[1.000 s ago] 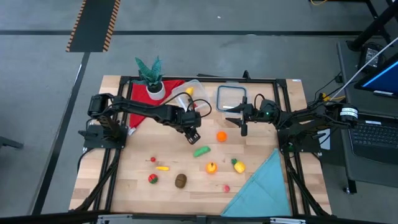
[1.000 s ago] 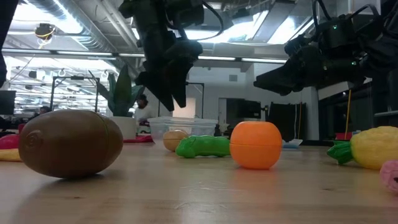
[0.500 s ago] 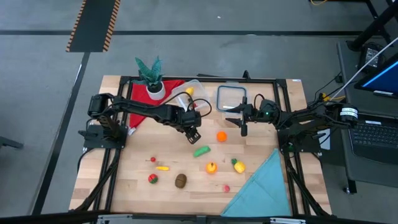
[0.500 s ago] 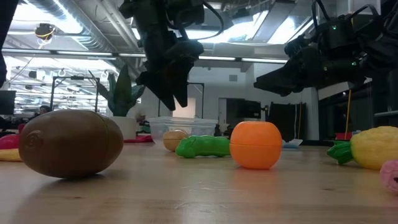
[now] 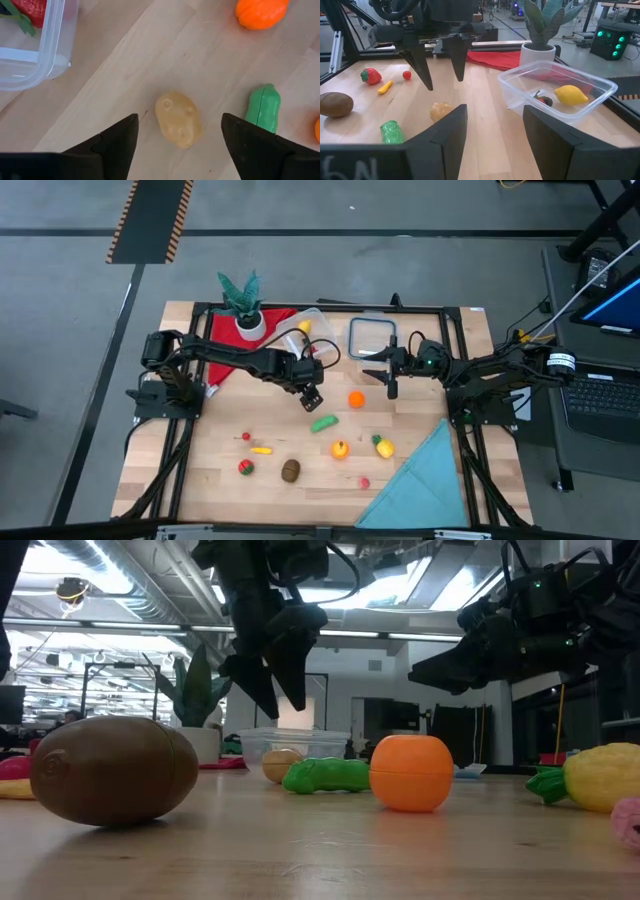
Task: Pick and placing Produce into tupperware
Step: Put the potato into the transparent bin
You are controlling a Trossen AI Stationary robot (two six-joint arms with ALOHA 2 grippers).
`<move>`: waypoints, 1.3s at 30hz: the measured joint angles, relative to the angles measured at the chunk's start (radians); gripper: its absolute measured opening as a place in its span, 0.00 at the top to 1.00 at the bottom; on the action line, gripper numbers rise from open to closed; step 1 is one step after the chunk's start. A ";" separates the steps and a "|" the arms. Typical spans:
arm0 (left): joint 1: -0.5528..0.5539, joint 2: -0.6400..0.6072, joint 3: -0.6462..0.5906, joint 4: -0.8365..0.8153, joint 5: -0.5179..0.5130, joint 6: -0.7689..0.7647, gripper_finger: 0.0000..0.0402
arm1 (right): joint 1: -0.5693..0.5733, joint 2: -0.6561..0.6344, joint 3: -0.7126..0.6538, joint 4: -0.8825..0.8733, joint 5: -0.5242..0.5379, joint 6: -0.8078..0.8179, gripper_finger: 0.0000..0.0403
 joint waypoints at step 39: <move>-0.017 0.101 -0.002 0.043 0.020 -0.191 0.33 | 0.014 0.003 0.000 0.005 0.001 0.001 0.51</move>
